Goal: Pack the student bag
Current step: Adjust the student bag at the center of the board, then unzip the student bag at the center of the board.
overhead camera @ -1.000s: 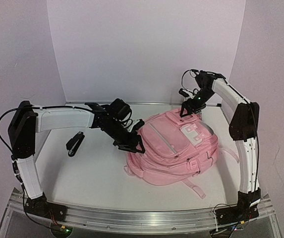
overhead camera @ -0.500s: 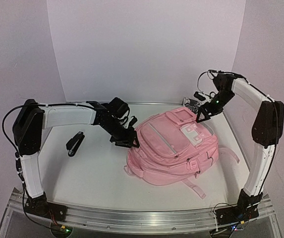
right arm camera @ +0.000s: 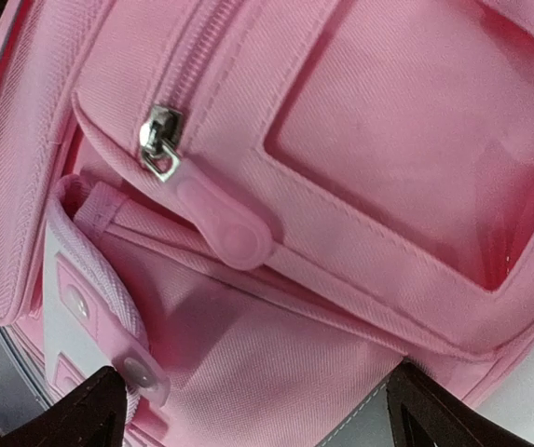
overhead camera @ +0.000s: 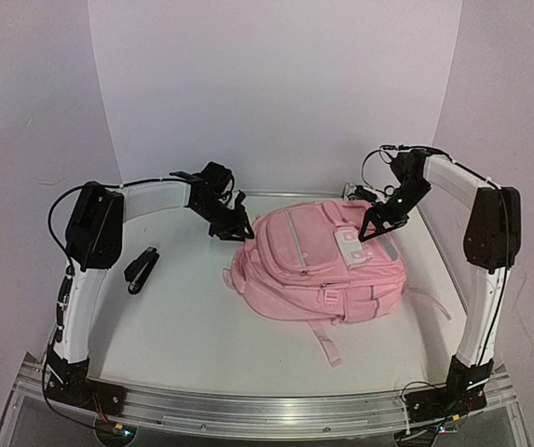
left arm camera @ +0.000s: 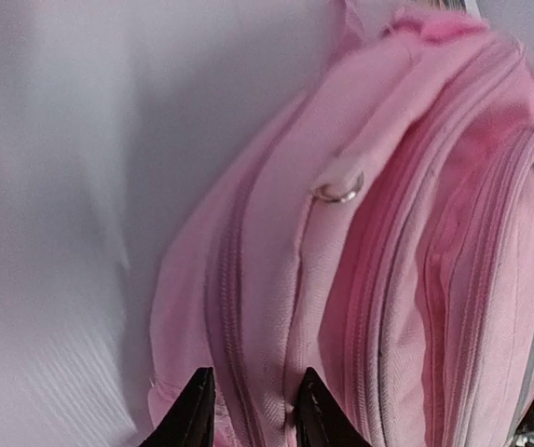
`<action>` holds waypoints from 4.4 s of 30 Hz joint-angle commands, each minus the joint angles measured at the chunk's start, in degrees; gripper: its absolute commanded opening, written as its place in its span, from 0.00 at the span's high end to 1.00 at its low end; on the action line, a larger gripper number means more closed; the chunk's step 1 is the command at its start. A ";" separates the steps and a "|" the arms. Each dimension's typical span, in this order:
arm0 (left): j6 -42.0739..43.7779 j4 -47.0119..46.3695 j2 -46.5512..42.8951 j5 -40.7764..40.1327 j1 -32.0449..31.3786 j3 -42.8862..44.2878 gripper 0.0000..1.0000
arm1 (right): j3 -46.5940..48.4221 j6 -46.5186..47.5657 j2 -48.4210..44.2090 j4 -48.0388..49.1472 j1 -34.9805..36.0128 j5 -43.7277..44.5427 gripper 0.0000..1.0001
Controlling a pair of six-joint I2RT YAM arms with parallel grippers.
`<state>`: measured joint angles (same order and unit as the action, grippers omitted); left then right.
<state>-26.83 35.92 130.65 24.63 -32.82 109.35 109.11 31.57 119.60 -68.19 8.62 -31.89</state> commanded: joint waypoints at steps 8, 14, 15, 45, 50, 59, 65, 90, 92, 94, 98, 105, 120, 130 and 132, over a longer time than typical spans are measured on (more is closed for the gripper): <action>1.25 5.81 -15.76 -13.53 -0.47 -2.70 0.51 | 3.94 -5.77 -1.35 -0.42 1.64 -9.39 0.05; -7.79 -2.28 -27.16 -14.77 -10.23 -19.74 0.48 | -3.84 -2.78 -8.88 0.78 2.21 -10.91 0.07; -8.85 -2.96 -27.21 -14.80 -11.80 -20.66 0.48 | -4.05 -2.75 -9.61 1.19 2.36 -10.97 0.07; -17.86 15.51 -9.81 -42.67 -26.35 0.78 0.17 | -22.99 -21.00 -12.86 27.36 14.60 -3.06 0.23; -18.67 17.39 -9.79 -43.07 -28.78 2.89 0.07 | -21.50 -23.64 -11.20 29.03 15.89 -4.13 0.23; -22.76 19.40 -2.97 -52.77 -29.22 12.88 0.00 | -21.76 -26.01 -10.99 30.75 16.85 -1.27 0.23; -28.15 25.17 -0.35 -54.23 -28.35 15.59 0.00 | -22.53 -27.41 -10.58 31.72 16.89 2.38 0.24; -18.82 19.29 -2.38 -49.16 -30.55 11.53 0.00 | -22.52 -29.46 -9.13 32.11 16.84 4.27 0.25; -19.54 24.07 1.56 -51.11 -30.53 17.82 0.00 | -22.43 -29.46 -9.04 32.11 16.80 4.29 0.25; -21.07 28.59 4.12 -53.57 -30.37 22.15 0.00 | -22.40 -29.46 -8.97 32.11 16.84 4.36 0.25; -29.03 36.74 4.40 -56.59 -29.29 22.92 0.00 | -22.51 -28.91 -8.95 32.07 16.83 5.89 0.25; -25.70 22.91 -6.33 -50.85 -29.35 4.94 0.00 | -22.55 -28.80 -8.62 32.14 16.83 7.07 0.25; -53.78 42.48 -12.18 -60.89 -25.36 0.10 0.01 | -23.34 -28.37 -9.11 32.05 16.74 9.46 0.25; -31.47 10.77 -35.28 -53.21 -25.44 -29.09 0.10 | -22.92 -27.94 -9.13 32.00 16.78 9.53 0.25; -20.67 2.68 -38.60 -48.66 -25.45 -32.34 0.12 | -23.15 -27.70 -9.26 32.04 16.77 8.82 0.25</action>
<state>-67.08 58.55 99.31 -30.91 -58.17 82.77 86.83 3.00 109.30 -36.82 25.45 -25.30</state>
